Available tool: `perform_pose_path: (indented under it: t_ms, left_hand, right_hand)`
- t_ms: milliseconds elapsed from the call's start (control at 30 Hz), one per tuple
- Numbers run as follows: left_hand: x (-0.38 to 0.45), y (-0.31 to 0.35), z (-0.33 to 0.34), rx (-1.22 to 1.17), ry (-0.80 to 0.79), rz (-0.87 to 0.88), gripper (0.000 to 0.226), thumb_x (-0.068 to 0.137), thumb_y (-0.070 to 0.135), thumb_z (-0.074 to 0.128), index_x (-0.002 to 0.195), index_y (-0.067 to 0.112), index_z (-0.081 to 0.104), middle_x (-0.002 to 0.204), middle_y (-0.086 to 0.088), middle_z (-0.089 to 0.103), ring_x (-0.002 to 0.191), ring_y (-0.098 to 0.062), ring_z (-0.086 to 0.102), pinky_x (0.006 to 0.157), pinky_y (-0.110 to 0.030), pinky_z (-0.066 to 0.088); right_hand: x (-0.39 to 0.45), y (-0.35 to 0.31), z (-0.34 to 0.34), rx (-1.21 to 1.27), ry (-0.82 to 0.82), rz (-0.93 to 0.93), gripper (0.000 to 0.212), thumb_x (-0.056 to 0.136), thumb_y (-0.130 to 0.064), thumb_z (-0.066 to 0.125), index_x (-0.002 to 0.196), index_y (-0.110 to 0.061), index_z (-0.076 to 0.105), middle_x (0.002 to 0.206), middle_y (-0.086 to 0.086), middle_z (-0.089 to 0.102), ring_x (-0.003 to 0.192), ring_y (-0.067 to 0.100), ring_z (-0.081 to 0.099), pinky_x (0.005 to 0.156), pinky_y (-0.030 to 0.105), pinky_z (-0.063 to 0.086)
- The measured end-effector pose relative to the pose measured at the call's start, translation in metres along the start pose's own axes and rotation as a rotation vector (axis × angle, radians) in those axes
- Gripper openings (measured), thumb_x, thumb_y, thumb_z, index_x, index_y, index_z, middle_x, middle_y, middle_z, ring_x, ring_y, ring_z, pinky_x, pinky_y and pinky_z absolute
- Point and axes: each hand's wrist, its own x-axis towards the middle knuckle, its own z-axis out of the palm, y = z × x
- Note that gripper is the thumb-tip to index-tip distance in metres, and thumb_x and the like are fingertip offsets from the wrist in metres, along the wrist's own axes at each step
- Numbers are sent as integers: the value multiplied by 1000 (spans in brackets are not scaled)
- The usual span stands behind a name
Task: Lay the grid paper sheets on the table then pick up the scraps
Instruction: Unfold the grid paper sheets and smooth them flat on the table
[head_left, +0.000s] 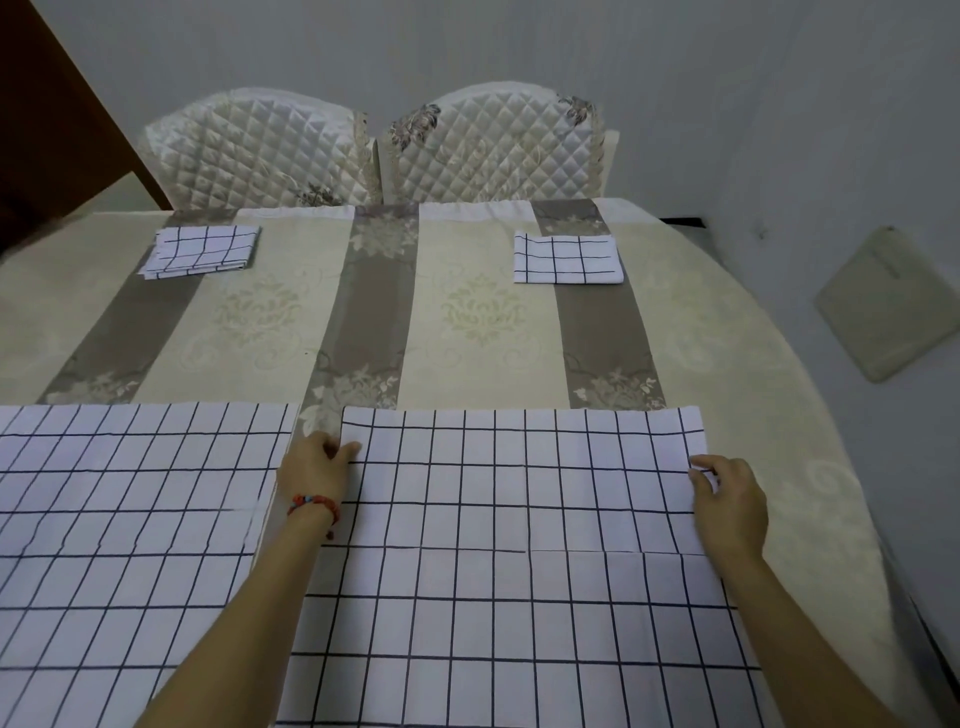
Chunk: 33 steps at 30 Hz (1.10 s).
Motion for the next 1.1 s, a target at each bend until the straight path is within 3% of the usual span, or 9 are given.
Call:
perform_pose_path:
  t_ms: [200, 333, 433, 533, 600, 700, 833, 1000, 1100]
  left_hand:
    - [-11, 6, 2, 69, 139, 13, 38, 77, 23, 71, 101, -3, 55, 105, -27, 54, 98, -42, 53, 79, -48, 45]
    - [-53, 42, 32, 192, 176, 539, 18, 76, 13, 58, 92, 9, 63, 100, -17, 63, 95, -33, 55, 70, -44, 51]
    - [-93, 60, 67, 283, -135, 817, 34, 69, 18, 52, 102, 23, 61, 113, 0, 65, 106, -21, 61, 79, -39, 55]
    - [-103, 51, 81, 386, -334, 719, 45, 90, 34, 30, 130, 24, 49, 140, 4, 49, 129, -20, 47, 105, -44, 33]
    - [-98, 41, 79, 427, -326, 662, 64, 89, 54, -4, 144, 28, 18, 153, 9, 13, 143, -16, 12, 116, -42, 2]
    - [-93, 35, 73, 414, -307, 623, 76, 69, 65, -24, 138, 32, -15, 146, 15, -19, 137, -11, -21, 106, -34, -26]
    - [-94, 39, 67, 442, -350, 602, 79, 64, 66, -30, 135, 33, -21, 146, 12, -24, 136, -13, -26, 110, -39, -24]
    - [-95, 40, 67, 456, -356, 607, 81, 59, 65, -37, 133, 34, -25, 145, 9, -29, 135, -14, -29, 110, -41, -23]
    - [-94, 39, 68, 436, -339, 610, 78, 63, 66, -31, 134, 34, -22, 145, 8, -26, 136, -15, -27, 108, -40, -24]
  right_hand:
    - [-7, -12, 0, -229, 148, -37, 20, 84, -14, 62, 102, -5, 66, 120, 22, 53, 110, 42, 48, 90, 48, 38]
    - [-41, -53, 30, -232, 34, -279, 41, 86, -36, 39, 107, -12, 65, 123, 13, 60, 115, 34, 52, 93, 50, 40]
    - [-80, -76, 67, -323, -245, -544, 39, 91, -39, 33, 121, -24, 54, 129, 2, 59, 123, 21, 48, 103, 39, 29]
    - [-98, -75, 83, -448, -401, -561, 50, 97, -44, 13, 134, -24, 40, 142, 0, 48, 134, 17, 39, 109, 35, 16]
    - [-91, -64, 77, -481, -389, -512, 57, 94, -49, 7, 143, -26, 26, 154, -2, 23, 143, 15, 14, 116, 35, 4]
    - [-72, -42, 58, -484, -350, -353, 69, 85, -55, -3, 147, -27, 10, 156, -4, -1, 143, 13, -6, 117, 38, -5]
    - [-66, -44, 48, -492, -193, -169, 71, 86, -52, 5, 145, -17, 21, 156, 9, 19, 145, 26, 11, 118, 49, 7]
    - [-93, -79, 83, -486, -508, -879, 52, 97, -45, 10, 141, -24, 29, 151, 0, 34, 141, 17, 19, 113, 40, 16]
    - [-54, -67, 81, -482, -547, -724, 69, 86, -57, -8, 146, -30, 15, 157, -5, 11, 146, 15, 6, 119, 41, 4]
